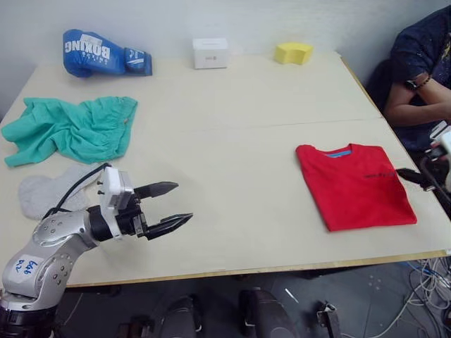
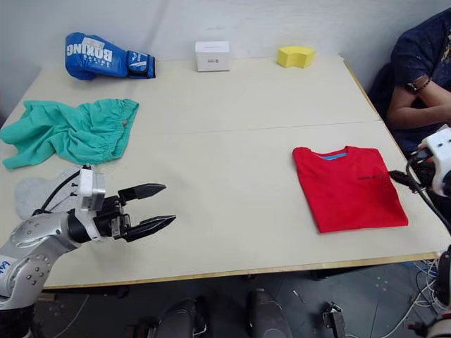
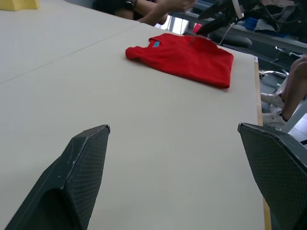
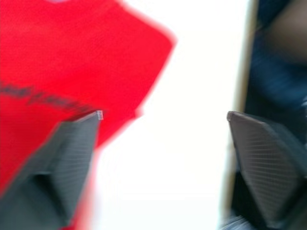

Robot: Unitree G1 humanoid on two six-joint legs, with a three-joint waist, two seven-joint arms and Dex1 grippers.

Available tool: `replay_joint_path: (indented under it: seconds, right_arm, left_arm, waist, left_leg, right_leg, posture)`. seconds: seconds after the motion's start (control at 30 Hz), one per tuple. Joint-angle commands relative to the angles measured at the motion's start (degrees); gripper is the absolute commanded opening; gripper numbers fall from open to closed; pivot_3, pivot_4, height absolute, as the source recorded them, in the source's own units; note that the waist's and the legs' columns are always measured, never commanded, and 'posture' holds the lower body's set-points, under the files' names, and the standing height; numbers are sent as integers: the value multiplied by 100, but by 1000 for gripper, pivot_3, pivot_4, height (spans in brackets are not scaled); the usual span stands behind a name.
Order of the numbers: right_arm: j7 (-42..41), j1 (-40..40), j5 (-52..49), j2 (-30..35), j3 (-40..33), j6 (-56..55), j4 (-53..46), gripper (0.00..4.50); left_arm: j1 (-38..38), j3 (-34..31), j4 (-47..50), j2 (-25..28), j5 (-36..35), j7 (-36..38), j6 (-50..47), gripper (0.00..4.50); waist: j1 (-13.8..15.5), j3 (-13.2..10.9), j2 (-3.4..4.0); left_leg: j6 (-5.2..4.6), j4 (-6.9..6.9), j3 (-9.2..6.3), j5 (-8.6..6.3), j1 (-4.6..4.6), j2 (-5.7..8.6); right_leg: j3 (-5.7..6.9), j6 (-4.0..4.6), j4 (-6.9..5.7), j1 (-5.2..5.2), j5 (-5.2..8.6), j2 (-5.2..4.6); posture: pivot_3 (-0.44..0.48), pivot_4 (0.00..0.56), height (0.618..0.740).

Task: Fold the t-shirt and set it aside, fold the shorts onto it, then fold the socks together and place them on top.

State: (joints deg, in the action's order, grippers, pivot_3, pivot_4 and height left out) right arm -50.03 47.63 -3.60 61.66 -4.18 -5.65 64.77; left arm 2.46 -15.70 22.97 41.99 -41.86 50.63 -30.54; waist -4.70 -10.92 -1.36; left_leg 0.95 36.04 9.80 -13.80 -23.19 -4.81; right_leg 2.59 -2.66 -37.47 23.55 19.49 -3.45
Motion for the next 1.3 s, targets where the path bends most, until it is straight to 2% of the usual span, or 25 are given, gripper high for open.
replay_joint_path:
  seconds: [0.03, 0.1, 0.17, 0.23, 0.3, 0.33, 0.4, 0.47, 0.57, 0.73, 0.87, 0.97, 1.0, 1.1, 1.17, 1.23, 1.3]
  right_arm:
    - [-101, -389, -304, 133, -475, -892, -762, 4454]
    - [-383, -956, -783, -23, -815, -631, -1819, 4454]
    - [-442, -1449, -1113, -205, -1015, -339, -2770, 4454]
    - [-395, -1852, -1276, -470, -1090, -495, -3734, 4454]
    - [-192, -2207, -1616, -868, -1006, 205, -4905, 4454]
    - [-54, -2393, -1731, -1102, -905, 522, -5455, 4454]
    - [113, -2671, -1806, -1423, -822, 790, -6173, 4454]
    - [27, -3244, -2184, -1865, -639, 872, -7156, 4454]
    - [246, -4103, -2242, -2530, -377, 765, -8027, 4454]
    - [80, -5000, -1804, -3043, -287, -424, -8125, 4454]
    - [254, -5096, -2021, -3204, -444, -452, -8160, 4454]
    - [353, -4973, -1854, -3231, -477, -570, -8013, 4454]
    - [375, -4919, -1823, -3238, -471, -597, -7956, 4454]
    - [522, -4721, -1755, -3315, -444, -603, -7813, 4454]
    - [644, -4626, -1716, -3380, -404, -547, -7818, 4454]
    - [694, -4660, -1699, -3385, -377, -495, -7932, 4454]
    - [755, -4760, -1687, -3343, -439, -446, -8063, 4454]
  left_arm:
    - [-9, -228, -413, 189, 212, 253, 287, 4500]
    - [98, -362, -845, 172, 414, 185, 554, 4500]
    - [124, -467, -1114, 159, 518, 160, 705, 4500]
    - [40, -571, -1300, 168, 666, 164, 902, 4500]
    - [-175, -861, -1443, 183, 708, 123, 982, 4500]
    - [-357, -1133, -1456, 191, 495, 142, 791, 4500]
    - [-599, -1468, -1477, 168, 389, 131, 764, 4500]
    - [-937, -1955, -1757, 43, 641, -142, 1073, 4500]
    - [-1457, -2762, -2191, -255, 806, -700, 1344, 4500]
    - [-2442, -3678, -2069, -544, 681, -1380, 821, 4500]
    - [-2477, -3747, -1601, -400, 390, -1580, 309, 4500]
    - [-1695, -3139, -1478, 160, 483, -1828, -208, 4500]
    - [-1333, -2850, -1523, 372, 533, -1857, -374, 4500]
    - [219, -1726, -2132, 807, 901, -1948, -586, 4500]
    - [1526, -864, -2955, 827, 1364, -1894, -420, 4500]
    - [2958, -55, -4195, 626, 1930, -1747, -86, 4500]
    - [4175, 555, -5522, 368, 2459, -1608, 256, 4500]
  waist:
    - [-23, 0, 0]
    - [-21, -2, 2]
    - [-40, -13, 15]
    - [-106, -22, 28]
    - [-97, -48, 47]
    - [-48, -57, 52]
    - [126, -73, 46]
    - [331, -76, 47]
    - [495, -74, 45]
    - [527, -59, 17]
    - [544, -59, 8]
    - [609, -64, 22]
    - [618, -61, 29]
    - [625, -49, 50]
    - [603, -45, 42]
    - [606, -38, 24]
    - [618, -32, 6]
  left_leg:
    - [1, 0, 1, 0, 2, 0]
    - [3, 1, 3, 2, 6, -3]
    - [2, -11, -58, 16, 6, 13]
    - [-9, -62, -227, 71, 14, 76]
    - [-50, -127, -395, 136, 6, 169]
    - [-57, -171, -472, 188, -2, 222]
    - [-47, -184, -497, 228, -11, 231]
    - [-43, -184, -493, 227, -20, 217]
    - [-22, -187, -485, 190, -25, 209]
    - [-91, -172, -435, 143, -36, 211]
    - [-70, -161, -423, 112, -35, 208]
    - [-66, -159, -424, 110, -32, 189]
    - [-65, -162, -427, 109, -37, 167]
    - [-61, -179, -421, 112, -96, 125]
    - [-59, -173, -384, 161, -93, 125]
    - [-80, -175, -351, 172, -95, 131]
    - [-46, -175, -307, 193, -105, 134]
  right_leg:
    - [0, 0, -1, 0, 0, 1]
    - [-3, 0, -6, -1, 0, 2]
    - [47, -2, 0, -37, 0, -14]
    - [232, -7, 38, -146, 3, -84]
    - [421, -19, 65, -221, 10, -171]
    - [508, -32, 59, -238, 19, -224]
    - [498, -32, 42, -217, 19, -230]
    - [489, -21, 43, -201, 14, -220]
    - [476, -13, 68, -202, 16, -219]
    - [439, -29, 116, -201, 10, -228]
    - [424, -42, 140, -205, -6, -226]
    - [424, -16, 176, -200, -18, -211]
    - [426, 24, 217, -201, -22, -187]
    - [422, 84, 315, -210, -72, -138]
    - [414, -5, 255, -183, -122, -144]
    - [395, -12, 227, -156, -112, -142]
    - [368, -26, 161, -112, -94, -115]
  posture:
    - [0, 150, 740]
    - [0, 150, 740]
    - [0, 150, 740]
    - [0, 150, 740]
    - [0, 150, 740]
    - [0, 150, 740]
    - [0, 150, 740]
    - [0, 150, 740]
    - [0, 150, 740]
    - [0, 150, 740]
    - [0, 150, 740]
    - [0, 150, 740]
    - [0, 150, 740]
    - [0, 150, 740]
    - [0, 150, 740]
    - [0, 150, 740]
    - [0, 150, 740]
